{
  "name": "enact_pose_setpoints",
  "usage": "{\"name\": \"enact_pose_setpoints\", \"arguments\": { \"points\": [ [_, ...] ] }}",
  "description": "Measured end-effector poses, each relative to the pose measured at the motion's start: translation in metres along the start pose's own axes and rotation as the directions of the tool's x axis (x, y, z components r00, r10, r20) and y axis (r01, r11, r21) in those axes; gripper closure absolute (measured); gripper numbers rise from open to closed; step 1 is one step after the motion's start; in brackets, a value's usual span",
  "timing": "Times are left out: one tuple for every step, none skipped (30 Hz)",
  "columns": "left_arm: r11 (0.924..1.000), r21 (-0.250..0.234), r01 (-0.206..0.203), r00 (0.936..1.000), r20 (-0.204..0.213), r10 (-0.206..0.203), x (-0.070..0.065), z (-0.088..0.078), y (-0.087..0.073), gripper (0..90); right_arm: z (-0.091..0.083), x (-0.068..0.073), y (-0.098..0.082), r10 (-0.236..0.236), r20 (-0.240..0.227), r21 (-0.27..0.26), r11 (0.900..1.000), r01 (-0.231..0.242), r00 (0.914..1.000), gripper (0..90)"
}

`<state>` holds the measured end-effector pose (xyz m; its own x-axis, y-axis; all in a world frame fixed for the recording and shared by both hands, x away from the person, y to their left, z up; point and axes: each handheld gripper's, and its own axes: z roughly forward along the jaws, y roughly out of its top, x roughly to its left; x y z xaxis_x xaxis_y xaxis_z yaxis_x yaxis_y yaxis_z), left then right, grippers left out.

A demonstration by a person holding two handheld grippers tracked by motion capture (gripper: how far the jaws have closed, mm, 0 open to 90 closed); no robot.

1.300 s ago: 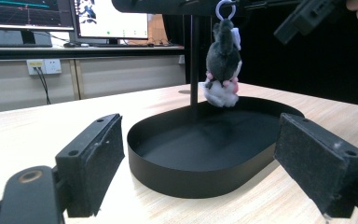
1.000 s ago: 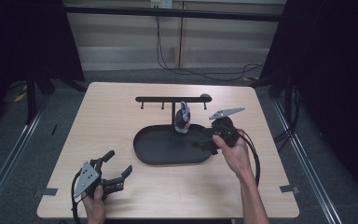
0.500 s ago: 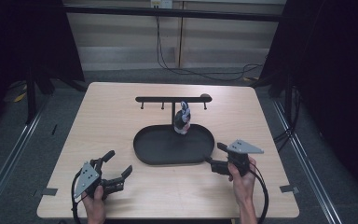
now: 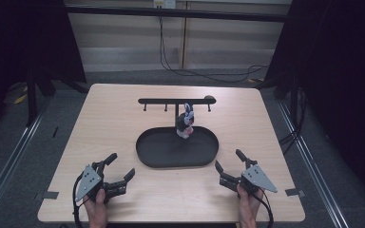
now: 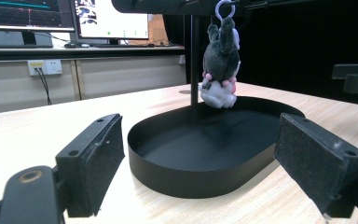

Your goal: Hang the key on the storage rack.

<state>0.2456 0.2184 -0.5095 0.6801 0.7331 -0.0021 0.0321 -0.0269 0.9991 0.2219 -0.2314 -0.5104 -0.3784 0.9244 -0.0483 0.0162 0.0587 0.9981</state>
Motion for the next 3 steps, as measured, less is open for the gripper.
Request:
{"name": "enact_pose_setpoints", "arguments": {
  "points": [
    [1.0000,0.001,0.000,1.0000,-0.002,0.000,0.0002,-0.0001,0.0000,15.5,-0.0027,0.0006,-0.0009,-0.010,0.001,-0.029,1.000,0.010,0.9999,14.2],
    [1.0000,-0.001,-0.001,1.0000,-0.002,0.001,0.0003,0.0000,0.0000,15.5,-0.0047,0.0015,-0.0015,-0.017,0.010,-0.048,0.999,0.017,0.9998,14.1],
    [1.0000,-0.001,-0.001,1.0000,-0.002,0.001,0.0003,0.0000,0.0000,15.5,-0.0069,0.0026,-0.0021,-0.023,0.017,-0.072,0.997,0.024,0.9996,14.1]
  ]
}}
